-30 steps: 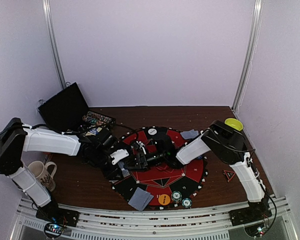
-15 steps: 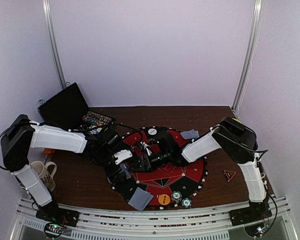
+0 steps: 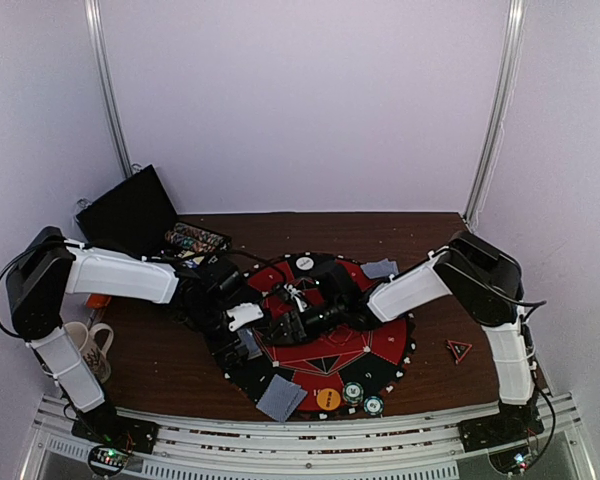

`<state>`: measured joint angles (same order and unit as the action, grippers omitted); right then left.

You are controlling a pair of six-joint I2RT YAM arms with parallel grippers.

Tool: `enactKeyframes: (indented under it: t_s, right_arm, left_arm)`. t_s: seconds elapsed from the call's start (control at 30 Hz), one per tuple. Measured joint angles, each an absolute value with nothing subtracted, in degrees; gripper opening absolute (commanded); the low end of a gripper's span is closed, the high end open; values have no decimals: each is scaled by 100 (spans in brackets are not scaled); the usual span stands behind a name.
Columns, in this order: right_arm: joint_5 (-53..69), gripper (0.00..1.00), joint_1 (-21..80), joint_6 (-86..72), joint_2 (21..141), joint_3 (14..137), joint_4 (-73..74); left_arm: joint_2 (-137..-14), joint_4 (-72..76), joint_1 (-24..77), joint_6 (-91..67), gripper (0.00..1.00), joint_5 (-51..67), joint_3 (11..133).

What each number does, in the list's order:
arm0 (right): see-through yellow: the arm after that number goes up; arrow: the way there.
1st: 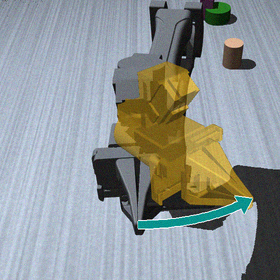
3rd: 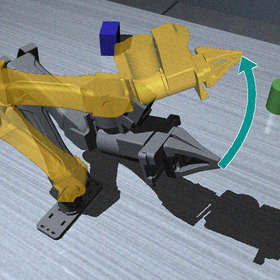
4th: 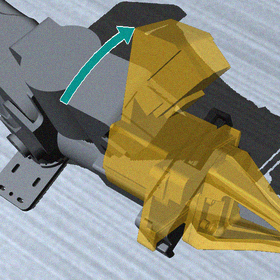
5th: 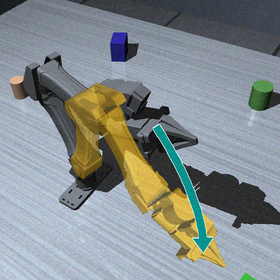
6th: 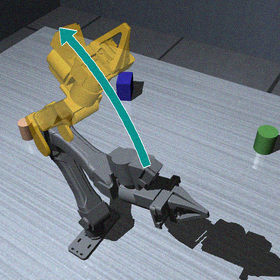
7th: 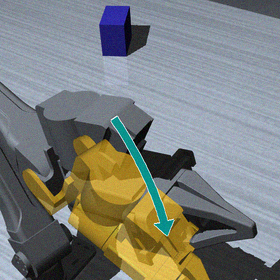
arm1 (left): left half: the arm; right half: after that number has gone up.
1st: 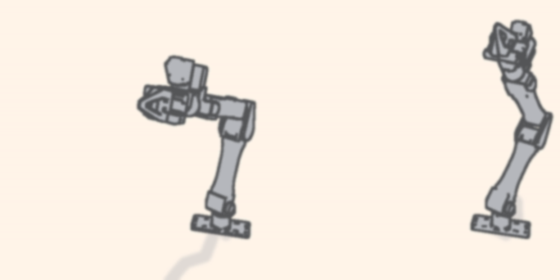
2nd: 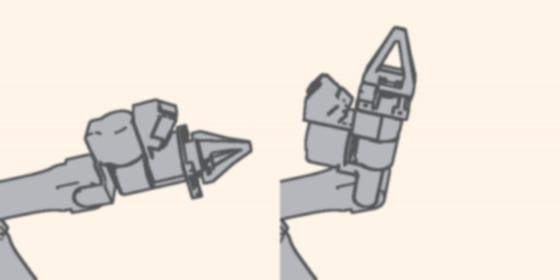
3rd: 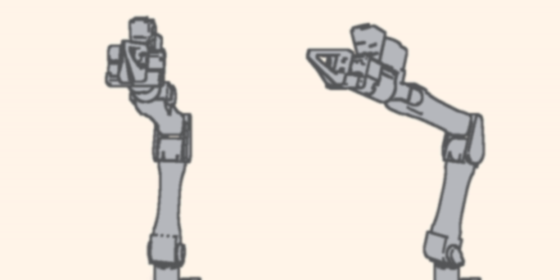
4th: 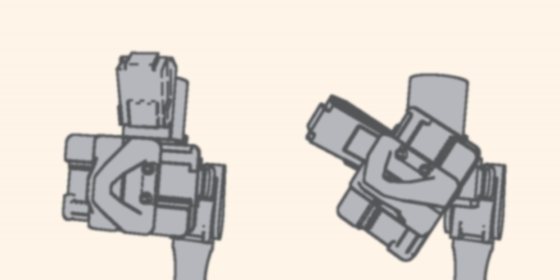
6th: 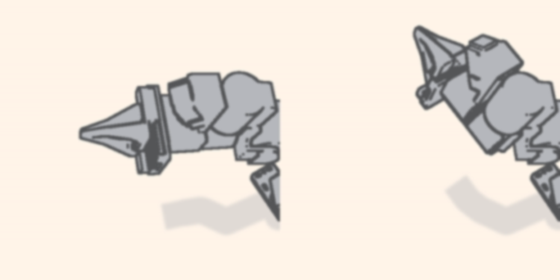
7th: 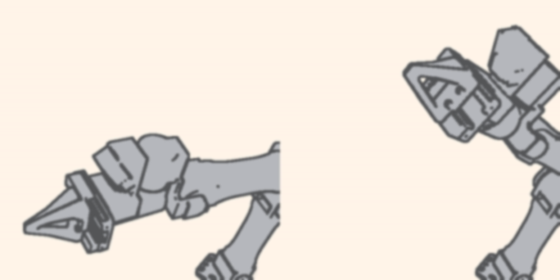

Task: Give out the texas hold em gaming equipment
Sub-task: Adjust the face-down deck piles on the poker table mat.

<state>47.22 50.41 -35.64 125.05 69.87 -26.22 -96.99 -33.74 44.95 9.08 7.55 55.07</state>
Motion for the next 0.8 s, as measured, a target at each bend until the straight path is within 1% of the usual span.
enactKeyframes:
  t_s: [0.03, 0.13, 0.3, 0.5, 0.8]
  right_arm:
    - [4707, 58, 5039, -3527, 12492, 6987, -2580]
    - [4678, 58, 5039, -3441, 12470, 6987, -2495]
    - [4587, 58, 5039, -3336, 12396, 6987, -2331]
    - [4512, 61, 5017, -3365, 12363, 6987, -2281]
    - [4510, 64, 4976, -3787, 12337, 7032, -2692]
  left_arm:
    - [-9697, -3395, 4493, 937, 73, 764, 5509]
    - [-9699, -3450, 4471, 1059, 65, 794, 5509]
    - [-9697, -3454, 4462, 1168, 57, 851, 5509]
    - [-9596, -3395, 4458, 1212, 54, 989, 5509]
    - [-9317, -3387, 4458, 1236, 54, 1007, 5509]
